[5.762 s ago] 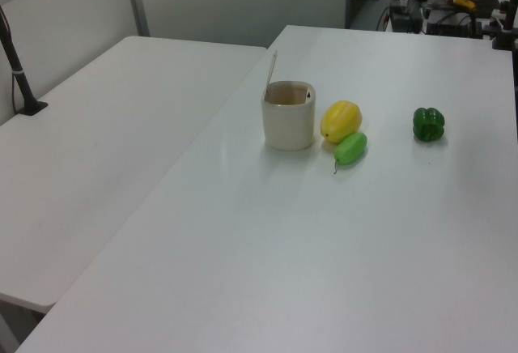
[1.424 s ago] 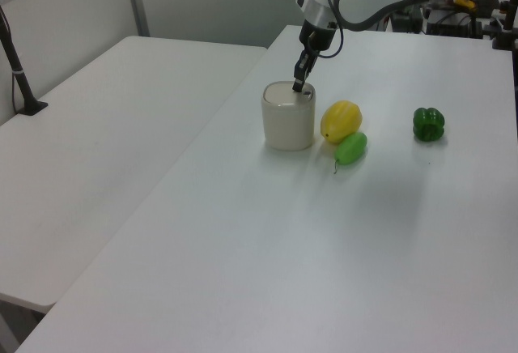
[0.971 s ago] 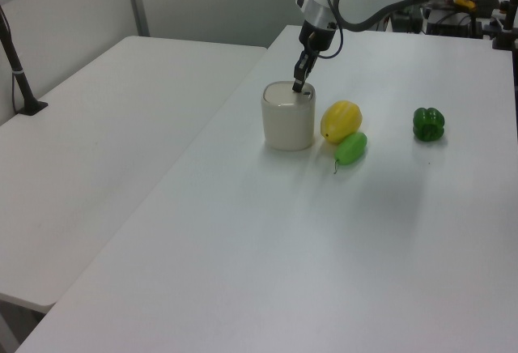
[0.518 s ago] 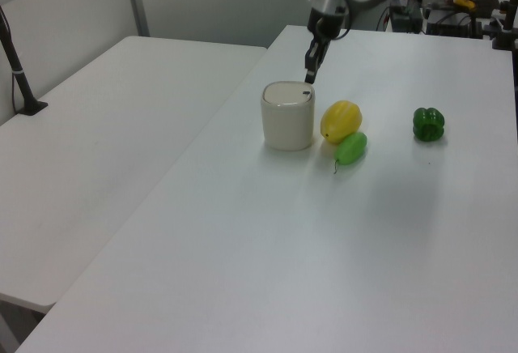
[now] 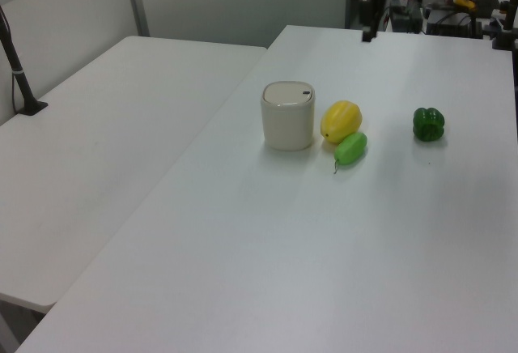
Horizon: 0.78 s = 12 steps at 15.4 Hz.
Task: Close garbage bin
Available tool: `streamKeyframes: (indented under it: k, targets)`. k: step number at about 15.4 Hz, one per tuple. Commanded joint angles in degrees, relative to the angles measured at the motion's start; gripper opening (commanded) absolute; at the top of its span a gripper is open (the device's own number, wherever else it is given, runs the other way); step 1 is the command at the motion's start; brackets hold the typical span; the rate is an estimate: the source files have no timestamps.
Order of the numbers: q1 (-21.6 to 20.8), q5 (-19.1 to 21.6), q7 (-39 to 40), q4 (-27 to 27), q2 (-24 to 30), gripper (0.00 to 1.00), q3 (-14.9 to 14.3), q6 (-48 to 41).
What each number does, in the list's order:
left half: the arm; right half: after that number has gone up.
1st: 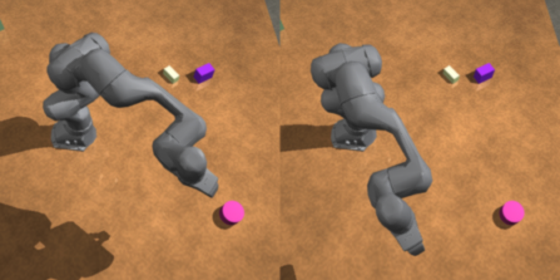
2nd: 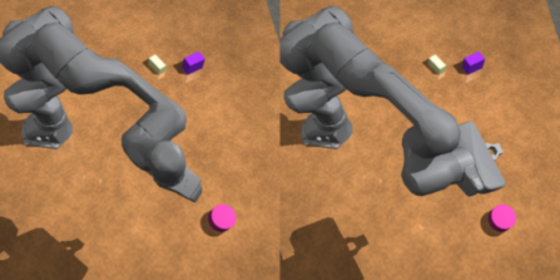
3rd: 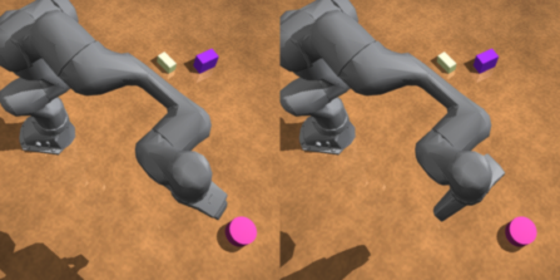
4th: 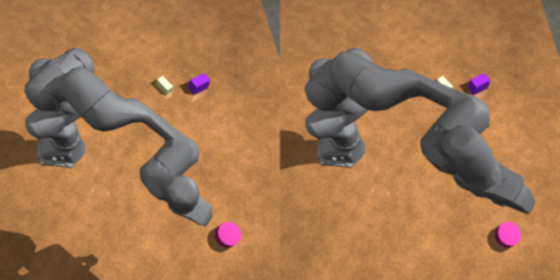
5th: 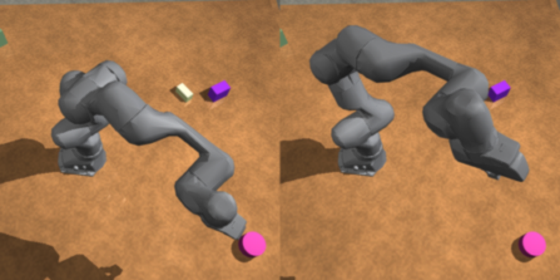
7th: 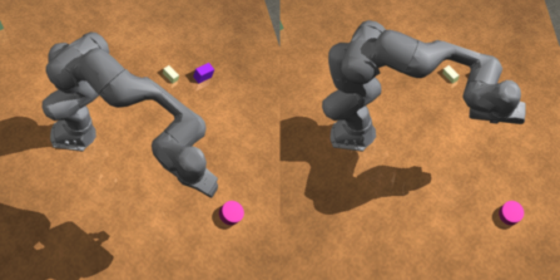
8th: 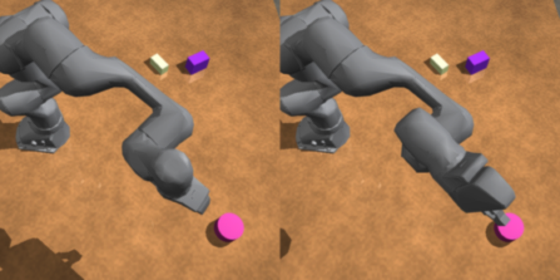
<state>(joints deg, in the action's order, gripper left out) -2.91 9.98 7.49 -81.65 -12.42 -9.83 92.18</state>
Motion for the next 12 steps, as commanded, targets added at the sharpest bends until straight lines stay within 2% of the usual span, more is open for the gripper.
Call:
streamKeyframes:
  k: [1, 6, 8, 12]
  targets:
    - [0.7, -2.9, -1.1, -1.8, 4.6, 1.0, -0.2, -6.0]
    - [0.0, -8.7, -11.8, -1.7, 5.6, 1.0, 0.2, -8.1]
    - [-0.1, -10.9, -12.1, -1.7, 5.6, 1.0, 0.4, -8.0]
    - [-0.1, -10.9, -12.4, -1.7, 5.6, 1.0, 0.5, -8.1]
